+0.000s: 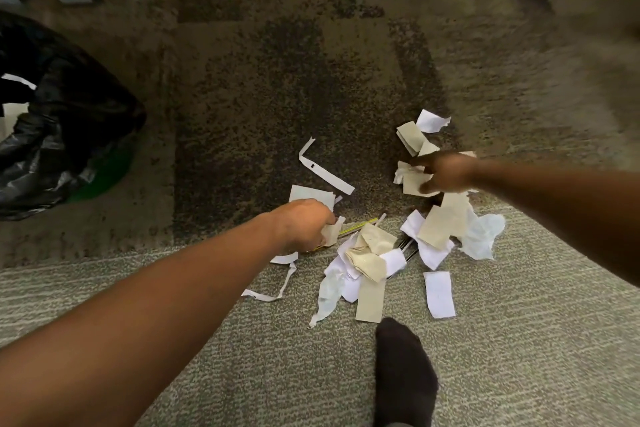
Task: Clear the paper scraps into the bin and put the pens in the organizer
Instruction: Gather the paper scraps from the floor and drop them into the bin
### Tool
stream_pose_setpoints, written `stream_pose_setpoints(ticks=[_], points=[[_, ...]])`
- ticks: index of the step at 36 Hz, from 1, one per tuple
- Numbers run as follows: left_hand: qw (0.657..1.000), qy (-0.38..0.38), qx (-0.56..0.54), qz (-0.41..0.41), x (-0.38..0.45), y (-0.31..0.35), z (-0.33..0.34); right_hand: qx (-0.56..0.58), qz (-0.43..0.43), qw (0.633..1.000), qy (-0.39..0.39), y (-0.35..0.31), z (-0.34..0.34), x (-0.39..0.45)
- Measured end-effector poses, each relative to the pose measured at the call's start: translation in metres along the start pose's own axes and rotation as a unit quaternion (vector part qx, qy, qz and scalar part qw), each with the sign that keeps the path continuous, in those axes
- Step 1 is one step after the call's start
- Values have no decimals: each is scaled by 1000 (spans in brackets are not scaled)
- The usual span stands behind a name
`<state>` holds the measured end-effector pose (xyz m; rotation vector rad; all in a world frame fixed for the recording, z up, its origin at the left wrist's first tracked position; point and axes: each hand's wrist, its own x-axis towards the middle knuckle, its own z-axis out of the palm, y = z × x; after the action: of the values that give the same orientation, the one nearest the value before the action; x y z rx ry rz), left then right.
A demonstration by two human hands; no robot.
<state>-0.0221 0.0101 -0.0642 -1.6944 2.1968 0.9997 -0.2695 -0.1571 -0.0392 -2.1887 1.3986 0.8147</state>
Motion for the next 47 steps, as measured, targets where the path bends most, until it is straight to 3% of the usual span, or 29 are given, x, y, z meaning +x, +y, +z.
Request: stream_pose_setpoints(ticks=[5,9,16,22,29,33,38,44,47], points=[[997,55,-63,0,3,-3,-16,-22,-9,998,61,-5,14,3],[989,92,-114,-20,7,-13,-25,-78,-35,994,68,-5,18,4],[994,59,-47,-79,3,-25,-11,-144,-108,966,187,-5,14,3],[991,84,-27,-101,1,-16,-10,-167,-114,970,136,-15,8,4],[986,118,-98,-60,10,-18,-23,-92,-95,977,165,-23,12,6],[977,124,-163,-59,28,-16,-38,-66,-90,985,135,-26,17,7],[984,104,-112,-91,47,-13,-46,30,-61,993,102,-13,9,11],[984,88,-21,-151,52,-16,-40,145,47,966,207,13,-13,21],[982,109,-2,-155,51,-18,-36,159,91,964,195,16,-14,24]])
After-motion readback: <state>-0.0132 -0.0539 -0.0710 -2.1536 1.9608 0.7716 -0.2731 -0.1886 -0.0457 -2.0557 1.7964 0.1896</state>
